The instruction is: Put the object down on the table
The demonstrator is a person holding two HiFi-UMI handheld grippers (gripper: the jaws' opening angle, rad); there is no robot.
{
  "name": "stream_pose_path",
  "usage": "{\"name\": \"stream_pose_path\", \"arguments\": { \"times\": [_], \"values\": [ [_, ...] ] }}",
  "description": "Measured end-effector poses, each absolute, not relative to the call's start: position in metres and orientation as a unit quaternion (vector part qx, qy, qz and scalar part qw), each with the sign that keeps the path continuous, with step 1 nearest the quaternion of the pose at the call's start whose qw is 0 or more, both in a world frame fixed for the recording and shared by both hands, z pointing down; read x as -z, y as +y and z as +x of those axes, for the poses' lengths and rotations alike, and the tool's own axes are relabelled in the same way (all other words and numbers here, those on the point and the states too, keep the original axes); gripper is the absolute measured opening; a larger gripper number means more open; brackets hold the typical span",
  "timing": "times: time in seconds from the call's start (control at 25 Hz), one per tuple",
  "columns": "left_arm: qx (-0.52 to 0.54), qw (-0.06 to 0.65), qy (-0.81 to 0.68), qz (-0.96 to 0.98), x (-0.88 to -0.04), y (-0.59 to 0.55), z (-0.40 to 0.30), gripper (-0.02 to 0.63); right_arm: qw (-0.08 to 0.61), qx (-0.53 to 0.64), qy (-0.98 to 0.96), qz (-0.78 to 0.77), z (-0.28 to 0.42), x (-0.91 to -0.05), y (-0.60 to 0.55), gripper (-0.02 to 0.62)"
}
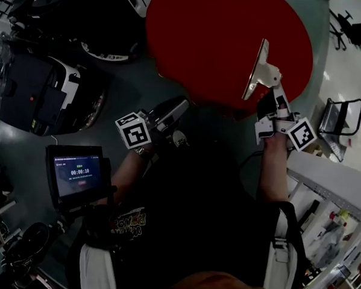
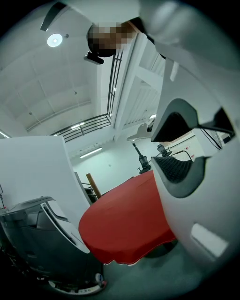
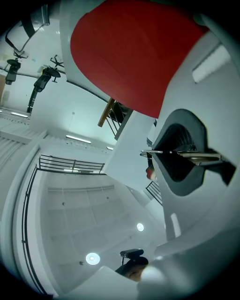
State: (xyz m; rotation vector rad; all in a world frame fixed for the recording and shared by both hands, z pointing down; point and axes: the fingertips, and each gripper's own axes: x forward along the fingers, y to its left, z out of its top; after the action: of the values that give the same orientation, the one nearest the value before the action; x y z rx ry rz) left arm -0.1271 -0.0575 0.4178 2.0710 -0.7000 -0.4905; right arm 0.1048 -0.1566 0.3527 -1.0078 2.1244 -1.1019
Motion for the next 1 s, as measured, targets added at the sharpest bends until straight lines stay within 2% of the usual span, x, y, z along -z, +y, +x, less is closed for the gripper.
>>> {"name": "stream_pose_path", "arguments": {
  "times": [0.32,0.56,1.0],
  "values": [
    [0.208,0.422,-0.353,0.809,-0.428,-0.067,-0.188,0.098,0.179,0.368,0.824,-0.392,0.051,-0.384,-0.237,0.006],
    [0.241,0.439,-0.402,0.767,-0.450,-0.103,-0.200,0.098,0.126,0.429,0.790,-0.419,0.049,-0.480,-0.336,0.005],
    [0.246,0.422,-0.476,0.731,-0.447,-0.142,-0.204,0.097,0.040,0.499,0.731,-0.464,0.077,-0.600,-0.460,0.005]
  ]
}}
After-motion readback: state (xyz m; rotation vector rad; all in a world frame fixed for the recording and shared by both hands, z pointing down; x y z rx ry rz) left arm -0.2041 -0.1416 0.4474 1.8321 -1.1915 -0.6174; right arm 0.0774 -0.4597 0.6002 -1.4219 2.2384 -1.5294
